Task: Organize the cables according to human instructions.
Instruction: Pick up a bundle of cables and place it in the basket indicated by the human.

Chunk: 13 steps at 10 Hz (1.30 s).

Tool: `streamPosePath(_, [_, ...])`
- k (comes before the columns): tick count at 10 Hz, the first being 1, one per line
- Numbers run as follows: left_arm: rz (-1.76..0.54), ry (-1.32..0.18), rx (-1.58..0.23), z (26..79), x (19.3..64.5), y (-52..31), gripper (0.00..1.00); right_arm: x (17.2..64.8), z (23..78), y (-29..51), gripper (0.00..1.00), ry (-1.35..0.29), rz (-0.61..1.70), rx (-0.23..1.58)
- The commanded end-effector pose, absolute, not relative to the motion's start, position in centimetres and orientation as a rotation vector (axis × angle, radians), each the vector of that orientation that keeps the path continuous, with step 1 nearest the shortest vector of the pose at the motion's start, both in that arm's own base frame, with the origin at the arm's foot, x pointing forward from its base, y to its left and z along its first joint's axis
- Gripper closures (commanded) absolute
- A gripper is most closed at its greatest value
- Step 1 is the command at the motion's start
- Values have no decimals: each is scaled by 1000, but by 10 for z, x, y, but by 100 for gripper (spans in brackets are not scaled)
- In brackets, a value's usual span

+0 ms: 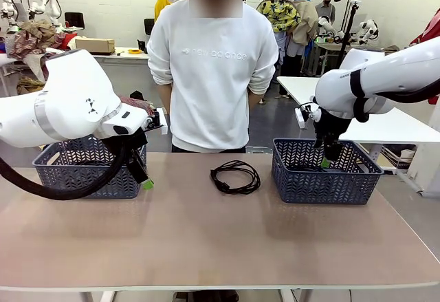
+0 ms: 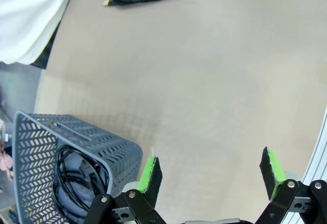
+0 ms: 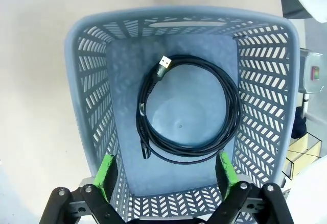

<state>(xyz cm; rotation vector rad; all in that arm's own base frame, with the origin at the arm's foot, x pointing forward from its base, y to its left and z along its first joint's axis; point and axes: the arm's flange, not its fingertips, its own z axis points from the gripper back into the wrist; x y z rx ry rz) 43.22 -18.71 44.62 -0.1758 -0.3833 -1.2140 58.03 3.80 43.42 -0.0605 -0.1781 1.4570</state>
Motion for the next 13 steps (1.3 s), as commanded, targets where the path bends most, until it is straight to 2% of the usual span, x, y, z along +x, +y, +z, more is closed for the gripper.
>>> streamPosePath(1, [-1205, -378, -171, 448, 432, -187, 0, 587, 439, 37, 0, -194, 1429, -63])
streamPosePath(6, [-1205, -378, -171, 448, 432, -187, 0, 580, 434, 38, 0, -178, 1455, -60])
streamPosePath(10, [-1205, -378, -171, 448, 432, -187, 0, 535, 478, 66, 0, -251, 1251, -12])
streamPosePath(13, [-1205, -378, -171, 448, 432, -187, 0, 497, 489, 94, 0, -280, 1111, 54])
